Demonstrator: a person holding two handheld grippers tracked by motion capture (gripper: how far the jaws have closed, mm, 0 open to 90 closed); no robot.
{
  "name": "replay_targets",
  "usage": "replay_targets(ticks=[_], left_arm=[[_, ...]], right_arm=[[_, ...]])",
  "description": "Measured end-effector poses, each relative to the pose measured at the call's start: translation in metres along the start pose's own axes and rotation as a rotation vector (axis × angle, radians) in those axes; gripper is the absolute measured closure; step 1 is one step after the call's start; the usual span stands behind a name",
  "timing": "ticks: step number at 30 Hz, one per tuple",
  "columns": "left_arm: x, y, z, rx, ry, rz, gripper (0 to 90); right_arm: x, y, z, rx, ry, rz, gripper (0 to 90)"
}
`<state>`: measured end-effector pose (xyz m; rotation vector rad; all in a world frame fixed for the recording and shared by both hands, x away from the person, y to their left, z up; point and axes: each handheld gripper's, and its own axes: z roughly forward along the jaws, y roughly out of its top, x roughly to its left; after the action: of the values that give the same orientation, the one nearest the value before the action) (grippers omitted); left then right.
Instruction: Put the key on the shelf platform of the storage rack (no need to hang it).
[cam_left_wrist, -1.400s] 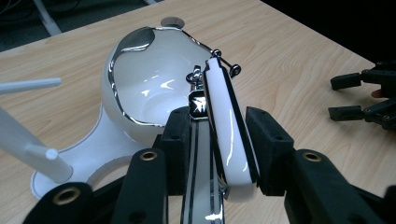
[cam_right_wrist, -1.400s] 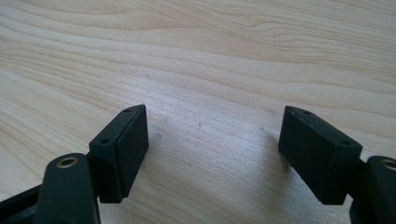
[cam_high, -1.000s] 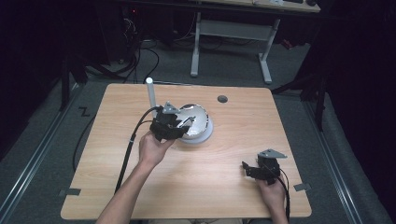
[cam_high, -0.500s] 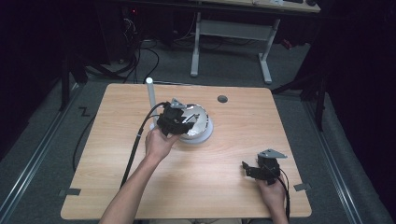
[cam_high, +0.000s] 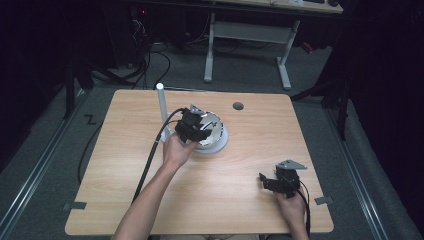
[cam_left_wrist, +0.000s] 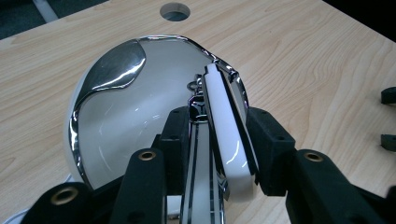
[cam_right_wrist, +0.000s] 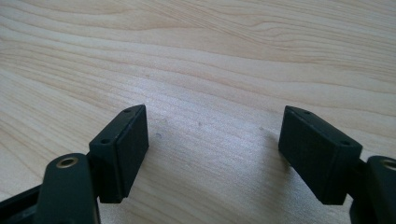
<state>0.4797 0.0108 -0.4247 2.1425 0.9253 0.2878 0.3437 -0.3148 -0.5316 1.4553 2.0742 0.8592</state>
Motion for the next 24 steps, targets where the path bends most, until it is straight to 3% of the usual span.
replay_targets(ticks=[6,12,13,14,17,24], left_arm=[[0.005,0.000,0.010,0.009,0.024,-0.024,61.7],[0.008,-0.002,0.016,0.023,0.053,-0.022,62.5],[0.008,-0.002,0.016,0.012,0.041,-0.023,63.3],[0.007,-0.001,0.016,0.008,0.058,-0.021,69.6],[0.007,-0.001,0.019,0.013,0.081,-0.012,73.8],[0.007,-0.003,0.025,0.020,0.088,-0.013,69.4]], right_arm=[[0.000,0.000,0.000,0.000,0.000,-0.001,24.6],[0.000,0.000,0.000,0.000,0.000,0.000,24.6],[0.000,0.000,0.000,-0.001,-0.001,0.001,24.6],[0.000,0.000,0.000,-0.001,-0.001,0.000,24.6],[0.000,0.000,0.000,-0.001,-0.001,0.001,24.6],[0.000,0.000,0.000,-0.001,-0.001,0.000,24.6]])
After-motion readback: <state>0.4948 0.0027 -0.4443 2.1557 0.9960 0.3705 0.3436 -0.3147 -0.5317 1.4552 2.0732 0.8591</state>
